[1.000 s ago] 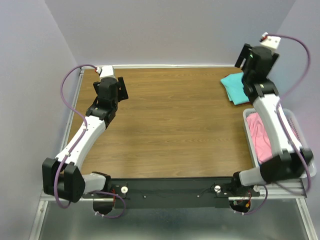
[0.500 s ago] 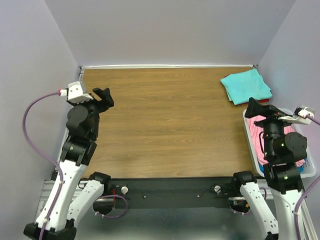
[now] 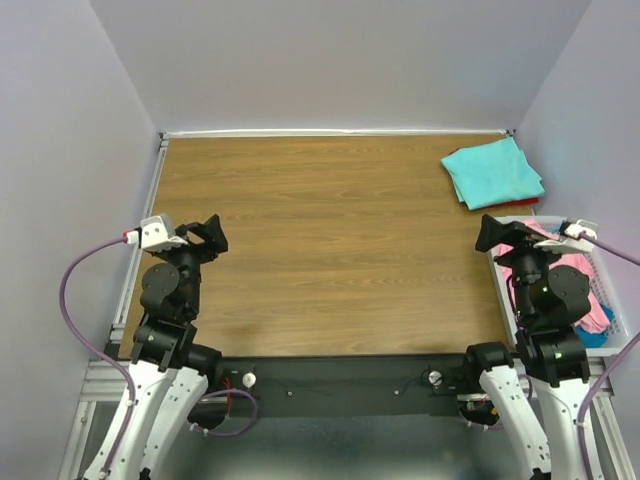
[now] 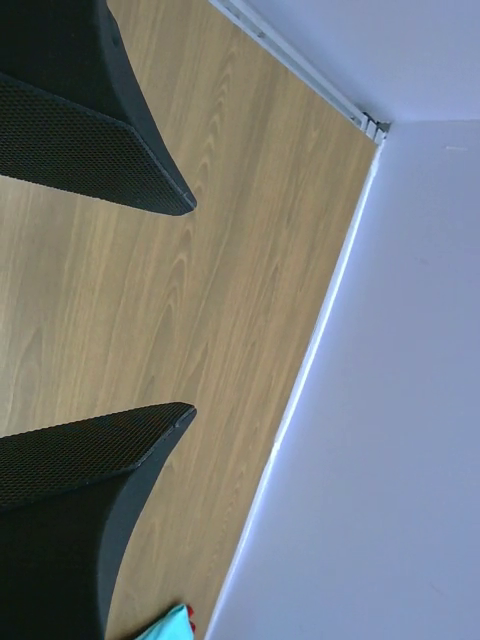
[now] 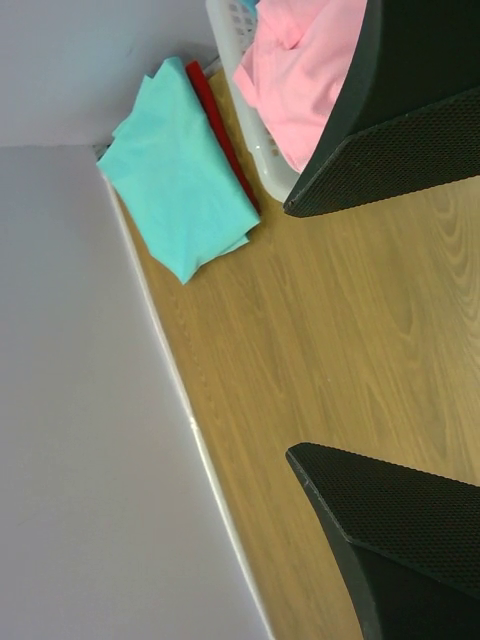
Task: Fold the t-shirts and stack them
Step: Reset both grippers
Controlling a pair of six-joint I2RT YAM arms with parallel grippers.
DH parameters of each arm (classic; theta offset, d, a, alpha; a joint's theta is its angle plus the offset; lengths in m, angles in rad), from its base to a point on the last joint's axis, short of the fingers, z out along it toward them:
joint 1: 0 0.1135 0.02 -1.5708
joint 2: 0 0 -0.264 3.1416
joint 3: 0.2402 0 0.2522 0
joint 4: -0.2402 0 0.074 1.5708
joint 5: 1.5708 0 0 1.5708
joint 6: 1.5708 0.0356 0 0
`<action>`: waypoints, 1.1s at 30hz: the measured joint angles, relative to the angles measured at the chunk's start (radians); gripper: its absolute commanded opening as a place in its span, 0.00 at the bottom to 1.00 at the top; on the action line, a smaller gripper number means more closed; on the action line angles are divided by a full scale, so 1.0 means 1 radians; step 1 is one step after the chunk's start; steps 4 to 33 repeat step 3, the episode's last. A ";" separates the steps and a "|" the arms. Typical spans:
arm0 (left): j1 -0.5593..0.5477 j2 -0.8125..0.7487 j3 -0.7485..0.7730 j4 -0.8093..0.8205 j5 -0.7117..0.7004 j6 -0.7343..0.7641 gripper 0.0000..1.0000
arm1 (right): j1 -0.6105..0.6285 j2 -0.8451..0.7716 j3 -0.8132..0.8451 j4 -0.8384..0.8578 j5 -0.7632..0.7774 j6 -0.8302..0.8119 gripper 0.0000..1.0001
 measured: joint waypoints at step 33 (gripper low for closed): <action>0.000 0.011 -0.003 0.012 0.000 0.002 0.84 | 0.000 -0.012 -0.026 -0.011 -0.002 -0.001 1.00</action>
